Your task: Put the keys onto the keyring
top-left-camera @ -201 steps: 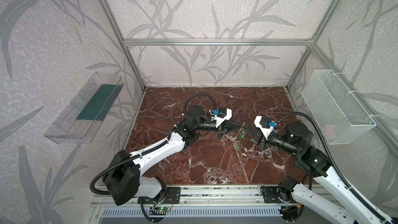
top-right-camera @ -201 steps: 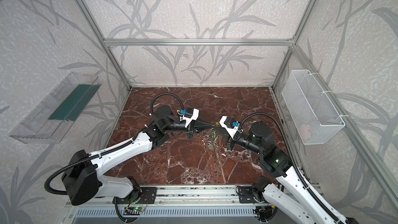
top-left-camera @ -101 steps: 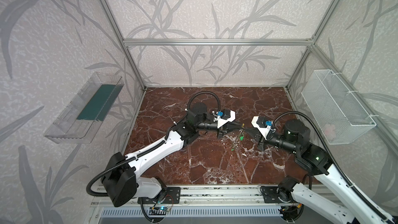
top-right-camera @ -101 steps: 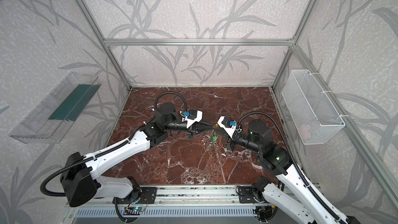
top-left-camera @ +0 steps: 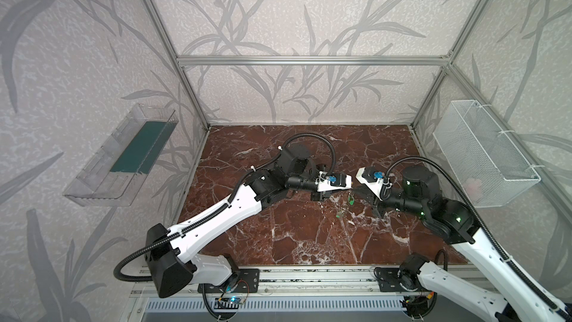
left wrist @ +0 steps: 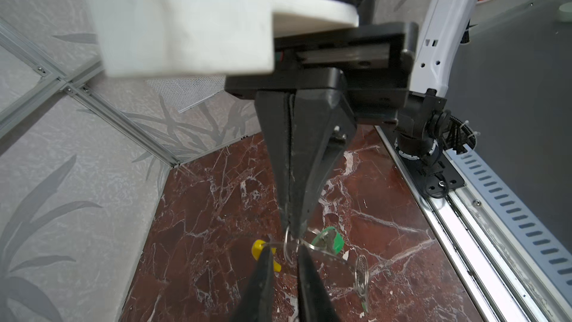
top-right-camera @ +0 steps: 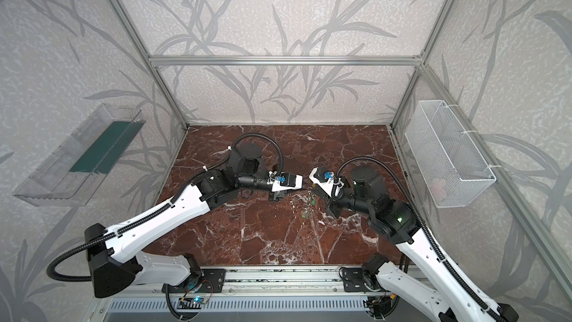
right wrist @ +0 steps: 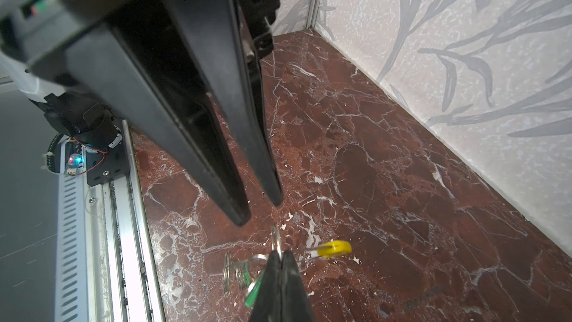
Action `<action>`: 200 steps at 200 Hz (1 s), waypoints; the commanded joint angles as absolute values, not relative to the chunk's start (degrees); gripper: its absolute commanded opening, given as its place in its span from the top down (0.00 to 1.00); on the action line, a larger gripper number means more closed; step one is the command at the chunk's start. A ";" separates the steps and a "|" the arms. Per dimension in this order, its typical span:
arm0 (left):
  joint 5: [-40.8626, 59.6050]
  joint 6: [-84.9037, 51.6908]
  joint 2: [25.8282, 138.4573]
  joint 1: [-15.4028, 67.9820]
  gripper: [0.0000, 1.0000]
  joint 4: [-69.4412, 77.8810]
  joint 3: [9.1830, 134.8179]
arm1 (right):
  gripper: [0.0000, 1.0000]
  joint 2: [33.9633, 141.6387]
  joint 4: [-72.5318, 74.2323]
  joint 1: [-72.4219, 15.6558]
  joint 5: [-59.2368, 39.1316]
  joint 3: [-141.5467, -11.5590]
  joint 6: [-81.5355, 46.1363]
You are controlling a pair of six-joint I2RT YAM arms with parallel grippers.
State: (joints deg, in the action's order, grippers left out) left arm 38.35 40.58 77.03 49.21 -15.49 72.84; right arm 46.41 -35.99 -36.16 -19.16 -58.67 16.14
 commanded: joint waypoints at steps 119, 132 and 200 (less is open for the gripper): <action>35.62 44.21 79.82 51.06 0.85 -18.15 76.02 | 1.00 45.27 -34.56 -36.22 -22.39 -59.59 15.04; 35.73 44.21 80.05 51.18 0.88 -18.06 76.11 | 1.00 45.34 -34.30 -36.27 -22.59 -59.45 15.04; 38.77 36.29 79.53 49.40 1.00 -9.94 72.34 | 0.82 40.91 -31.13 -36.21 -13.50 -56.23 15.38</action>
